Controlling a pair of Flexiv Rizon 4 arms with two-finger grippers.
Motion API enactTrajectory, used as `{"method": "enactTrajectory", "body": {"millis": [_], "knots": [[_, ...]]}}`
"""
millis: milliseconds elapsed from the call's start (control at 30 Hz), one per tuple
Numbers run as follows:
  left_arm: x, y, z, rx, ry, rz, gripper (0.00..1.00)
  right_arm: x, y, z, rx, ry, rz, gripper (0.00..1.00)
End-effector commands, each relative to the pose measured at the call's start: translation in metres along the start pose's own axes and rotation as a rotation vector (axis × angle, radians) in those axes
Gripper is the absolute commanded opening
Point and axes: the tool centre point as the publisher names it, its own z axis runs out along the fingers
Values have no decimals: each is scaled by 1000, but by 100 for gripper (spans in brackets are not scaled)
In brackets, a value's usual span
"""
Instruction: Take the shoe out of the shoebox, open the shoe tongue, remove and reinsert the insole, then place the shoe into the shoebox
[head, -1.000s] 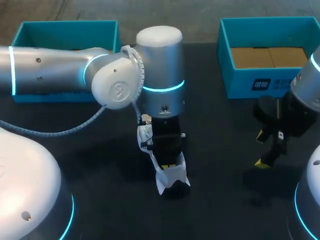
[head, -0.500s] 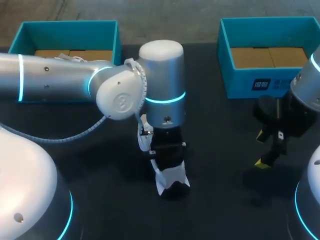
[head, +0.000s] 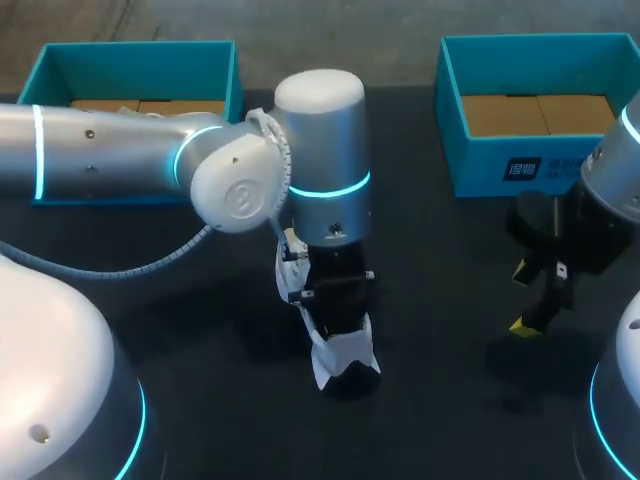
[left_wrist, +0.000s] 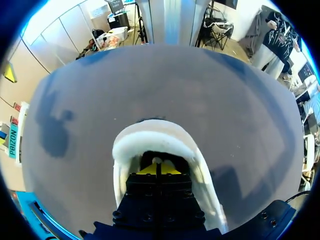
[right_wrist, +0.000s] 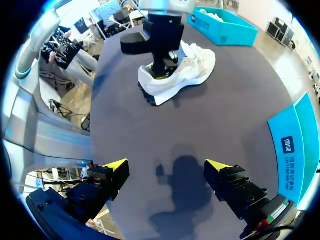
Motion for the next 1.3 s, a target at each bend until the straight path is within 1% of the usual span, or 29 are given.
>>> {"method": "enactTrajectory", "body": {"millis": [33,267,433,500,600,700,767,967,1067,1300], "knots": [[12,-1,-6,-7,-13,4,0,1,-1,1,-1,-3,0,100],[10,6,13,-8,27,2,0,1,-1,1,-1,-3,0,100],[8,13,17,-19,36,-4,0,1,-1,1,-1,-3,0,100],[8,16,14,-18,31,-8,0,1,-1,1,-1,-3,0,100],[7,14,6,-29,18,0,0,1,-1,1,-1,-3,0,100],[5,7,-8,-45,-3,20,0,1,-1,1,-1,-3,0,100],[5,0,-21,-57,-19,37,0,1,-1,1,-1,-3,0,100],[4,-9,-42,-94,-18,62,0,1,-1,1,-1,-3,0,100],[4,-7,-45,-106,-8,52,0,1,-1,1,-1,-3,0,100],[5,0,-42,-105,6,28,0,1,-1,1,-1,-3,0,100]]}}
